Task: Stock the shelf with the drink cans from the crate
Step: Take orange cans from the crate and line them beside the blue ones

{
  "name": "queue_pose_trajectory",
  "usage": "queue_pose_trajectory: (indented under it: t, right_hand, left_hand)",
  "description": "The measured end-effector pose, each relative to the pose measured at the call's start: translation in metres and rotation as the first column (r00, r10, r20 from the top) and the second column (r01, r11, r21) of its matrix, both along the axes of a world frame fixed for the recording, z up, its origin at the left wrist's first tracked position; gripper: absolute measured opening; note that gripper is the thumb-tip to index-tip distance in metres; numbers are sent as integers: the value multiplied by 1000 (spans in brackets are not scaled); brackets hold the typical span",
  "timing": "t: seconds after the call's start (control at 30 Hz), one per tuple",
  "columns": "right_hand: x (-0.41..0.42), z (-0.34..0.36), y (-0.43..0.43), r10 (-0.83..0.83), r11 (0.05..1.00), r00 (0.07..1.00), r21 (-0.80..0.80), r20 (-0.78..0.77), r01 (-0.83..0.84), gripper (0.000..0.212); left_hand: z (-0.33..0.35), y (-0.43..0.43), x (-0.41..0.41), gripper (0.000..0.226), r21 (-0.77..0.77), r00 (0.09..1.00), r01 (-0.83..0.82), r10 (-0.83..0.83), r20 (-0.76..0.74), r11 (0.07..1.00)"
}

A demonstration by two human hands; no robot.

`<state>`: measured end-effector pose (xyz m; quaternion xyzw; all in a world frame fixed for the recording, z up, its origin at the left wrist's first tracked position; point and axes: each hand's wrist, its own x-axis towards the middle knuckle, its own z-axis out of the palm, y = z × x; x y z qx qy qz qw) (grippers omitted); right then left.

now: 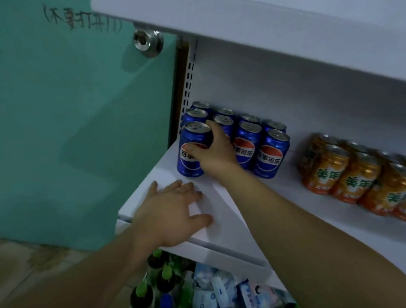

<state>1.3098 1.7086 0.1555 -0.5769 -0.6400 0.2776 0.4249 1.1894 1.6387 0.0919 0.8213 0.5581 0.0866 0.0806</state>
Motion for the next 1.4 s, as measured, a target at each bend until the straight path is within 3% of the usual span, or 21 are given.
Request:
queue_pose_trajectory:
  t: [0.2,0.63,0.9,1.0,1.07,1.23,1.4]
  right_hand:
    - [-12,-3,15,2,998,990,55,141,-10,76]
    - [1,-2,-1,-45,999,972,-19,230,51,85]
    - [129,32,-113,-182,965,847,-74,499,250,53]
    - [179,40,-159,-266,918,763,-87,589,386,54]
    - [212,46,-204,-318,873,739,-121,594,473,51]
    - [290,47,-304,-529,675,622,-158,578,721,80]
    - [343,34,-400,-634,518,506,-165,584,839,79]
  left_hand:
    - [-2,3,-2,72,-16,1000,3,-3,12,1000]
    - [1,9,-6,72,-45,1000,8,-8,6,999]
    - [29,3,3,75,-236,999,-50,47,-18,970]
    - [53,-16,54,68,-288,990,101,-66,128,952]
    - [66,-46,110,66,-257,964,257,-228,138,931]
    - [70,-131,239,69,-244,802,596,-585,121,765]
    - [54,-211,325,65,-263,635,760,-765,105,595]
